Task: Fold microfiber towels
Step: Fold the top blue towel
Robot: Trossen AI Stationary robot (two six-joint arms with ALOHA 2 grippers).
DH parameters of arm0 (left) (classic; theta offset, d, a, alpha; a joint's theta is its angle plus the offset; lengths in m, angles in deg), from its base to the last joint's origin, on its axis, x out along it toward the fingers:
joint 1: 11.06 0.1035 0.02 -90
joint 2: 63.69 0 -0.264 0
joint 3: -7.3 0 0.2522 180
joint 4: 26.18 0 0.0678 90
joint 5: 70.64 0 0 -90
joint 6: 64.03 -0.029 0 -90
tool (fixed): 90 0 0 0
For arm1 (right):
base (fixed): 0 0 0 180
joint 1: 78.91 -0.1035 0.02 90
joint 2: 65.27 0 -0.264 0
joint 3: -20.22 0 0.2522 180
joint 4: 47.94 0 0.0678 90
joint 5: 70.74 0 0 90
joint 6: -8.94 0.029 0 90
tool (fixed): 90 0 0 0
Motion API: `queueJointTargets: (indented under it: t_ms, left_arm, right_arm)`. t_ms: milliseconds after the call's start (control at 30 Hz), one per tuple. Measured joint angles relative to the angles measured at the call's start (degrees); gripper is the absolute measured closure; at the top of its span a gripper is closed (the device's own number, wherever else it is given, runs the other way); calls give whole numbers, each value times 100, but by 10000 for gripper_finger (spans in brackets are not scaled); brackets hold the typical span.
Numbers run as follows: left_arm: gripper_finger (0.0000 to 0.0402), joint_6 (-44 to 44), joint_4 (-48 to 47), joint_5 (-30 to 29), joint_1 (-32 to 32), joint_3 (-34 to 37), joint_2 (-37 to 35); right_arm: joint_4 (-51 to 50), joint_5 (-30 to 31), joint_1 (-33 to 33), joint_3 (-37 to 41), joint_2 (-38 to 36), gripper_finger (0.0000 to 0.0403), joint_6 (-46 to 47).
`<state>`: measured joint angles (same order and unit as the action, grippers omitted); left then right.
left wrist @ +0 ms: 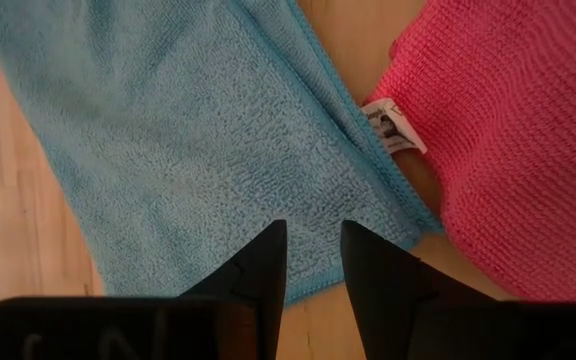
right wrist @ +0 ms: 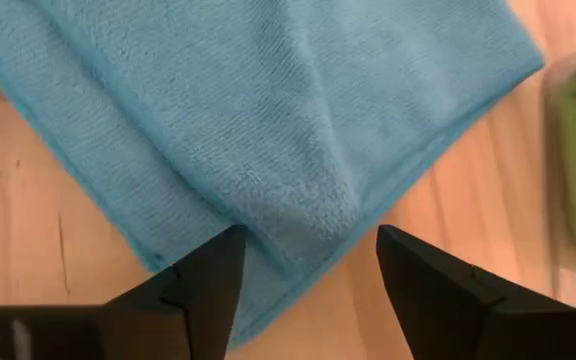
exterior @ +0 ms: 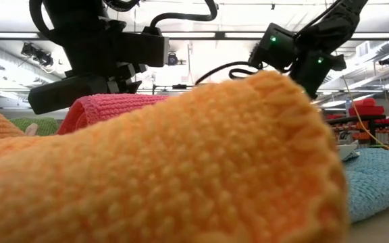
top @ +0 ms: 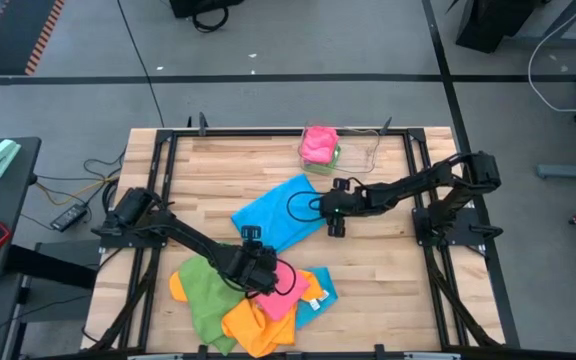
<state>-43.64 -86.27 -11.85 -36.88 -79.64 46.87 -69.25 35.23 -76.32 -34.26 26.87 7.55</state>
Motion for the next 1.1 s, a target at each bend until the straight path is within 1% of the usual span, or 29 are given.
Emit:
queueJointTargets:
  t_ms: [100,200,367,700,967,1033,1100]
  left_arm:
    - [294,0,5,1,-11,-2,0]
    - [294,-2,6,4,-13,-2,0]
    - [294,-2,7,4,-11,-2,0]
    - [294,0,3,4,-13,-2,0]
    - [294,0,4,1,-11,-2,2]
    - [294,0,3,1,-13,-2,2]
    - [294,0,3,1,-13,-2,2]
  right_arm:
    - [8,-68,25,1,-2,172,98]
    - [2,-272,86,1,-4,178,177]
    - [34,-390,159,1,-4,204,240]
    - [323,-409,140,1,-4,284,-12]
    - [321,-293,144,1,-4,390,-199]
    - [319,-313,144,1,-4,396,-229]
    - [315,-370,145,1,-4,391,-221]
